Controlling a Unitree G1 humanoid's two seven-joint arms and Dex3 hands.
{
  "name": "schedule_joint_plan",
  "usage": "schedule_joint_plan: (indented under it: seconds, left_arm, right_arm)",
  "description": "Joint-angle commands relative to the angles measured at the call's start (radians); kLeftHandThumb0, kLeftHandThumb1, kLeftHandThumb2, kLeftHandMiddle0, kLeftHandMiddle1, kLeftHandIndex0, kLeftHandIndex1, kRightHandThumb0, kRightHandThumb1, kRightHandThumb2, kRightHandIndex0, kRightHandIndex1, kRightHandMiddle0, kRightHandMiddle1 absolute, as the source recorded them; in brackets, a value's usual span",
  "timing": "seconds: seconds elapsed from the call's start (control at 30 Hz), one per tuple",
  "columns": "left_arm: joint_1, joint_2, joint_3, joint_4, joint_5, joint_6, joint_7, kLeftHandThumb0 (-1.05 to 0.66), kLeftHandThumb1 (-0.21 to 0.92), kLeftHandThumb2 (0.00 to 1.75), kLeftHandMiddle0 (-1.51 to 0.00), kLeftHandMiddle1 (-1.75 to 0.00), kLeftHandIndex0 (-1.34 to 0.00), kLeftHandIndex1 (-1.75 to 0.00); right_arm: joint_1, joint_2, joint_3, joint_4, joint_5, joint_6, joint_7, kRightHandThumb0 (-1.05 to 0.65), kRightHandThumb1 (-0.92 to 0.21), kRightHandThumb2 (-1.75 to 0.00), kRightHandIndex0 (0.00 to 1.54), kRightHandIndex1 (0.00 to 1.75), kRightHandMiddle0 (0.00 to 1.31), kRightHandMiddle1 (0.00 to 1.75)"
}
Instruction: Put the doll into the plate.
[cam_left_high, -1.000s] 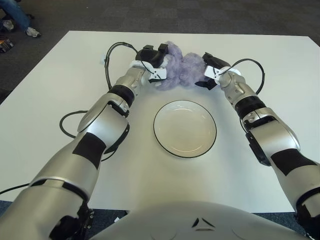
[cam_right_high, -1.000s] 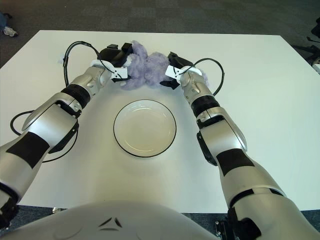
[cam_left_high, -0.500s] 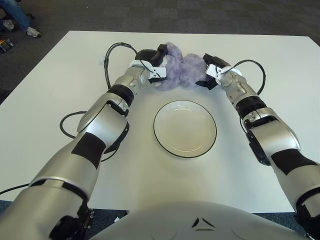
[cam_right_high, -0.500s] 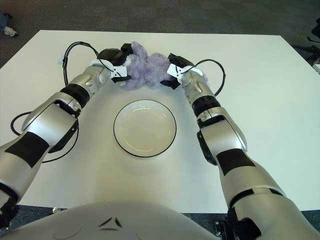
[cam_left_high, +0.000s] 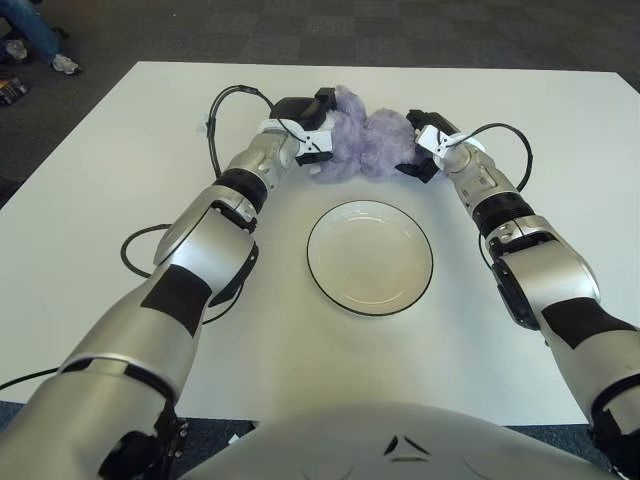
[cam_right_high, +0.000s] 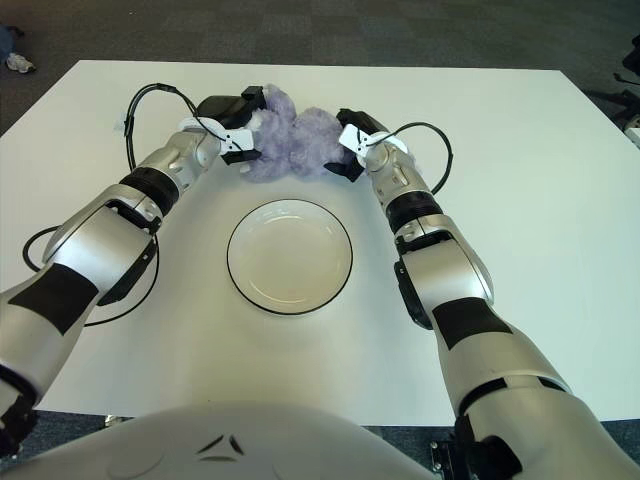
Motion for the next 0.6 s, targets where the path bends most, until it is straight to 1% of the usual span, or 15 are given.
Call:
schedule_joint_plan:
  seconds: [0.0, 0.13, 0.27, 0.4, 0.57]
  left_arm:
    - [0.036, -0.002, 0.009, 0.009, -0.004, -0.013, 0.030, 0.00, 0.00, 1.51, -1.00, -1.27, -0.68, -1.75]
    - [0.041, 0.001, 0.017, 0.008, -0.011, -0.023, 0.050, 0.00, -0.06, 1.60, -1.02, -1.31, -0.72, -1.75]
    - [0.051, 0.003, 0.030, 0.004, -0.025, -0.032, 0.073, 0.00, -0.12, 1.69, -1.02, -1.41, -0.76, -1.75]
    - [0.060, 0.002, 0.048, 0.000, -0.041, -0.044, 0.095, 0.00, -0.14, 1.73, -1.00, -1.49, -0.76, -1.75]
    - [0.066, 0.002, 0.062, -0.003, -0.046, -0.052, 0.124, 0.00, -0.13, 1.74, -0.97, -1.55, -0.76, -1.75]
  right_arm:
    - [0.000, -0.002, -0.015, -0.001, 0.022, -0.026, -0.003, 0.00, 0.07, -1.60, 1.00, 1.27, 0.79, 1.75]
    - [0.007, -0.002, -0.029, -0.008, 0.033, -0.039, -0.002, 0.00, 0.07, -1.60, 1.01, 1.26, 0.79, 1.75]
    - [0.020, -0.007, -0.041, -0.027, 0.044, -0.049, -0.003, 0.00, 0.08, -1.61, 1.01, 1.27, 0.79, 1.75]
    - [0.025, -0.009, -0.045, -0.034, 0.048, -0.058, -0.011, 0.00, 0.09, -1.62, 1.01, 1.31, 0.78, 1.75]
    - [0.032, -0.011, -0.048, -0.043, 0.043, -0.067, -0.030, 0.00, 0.10, -1.68, 0.99, 1.44, 0.75, 1.75]
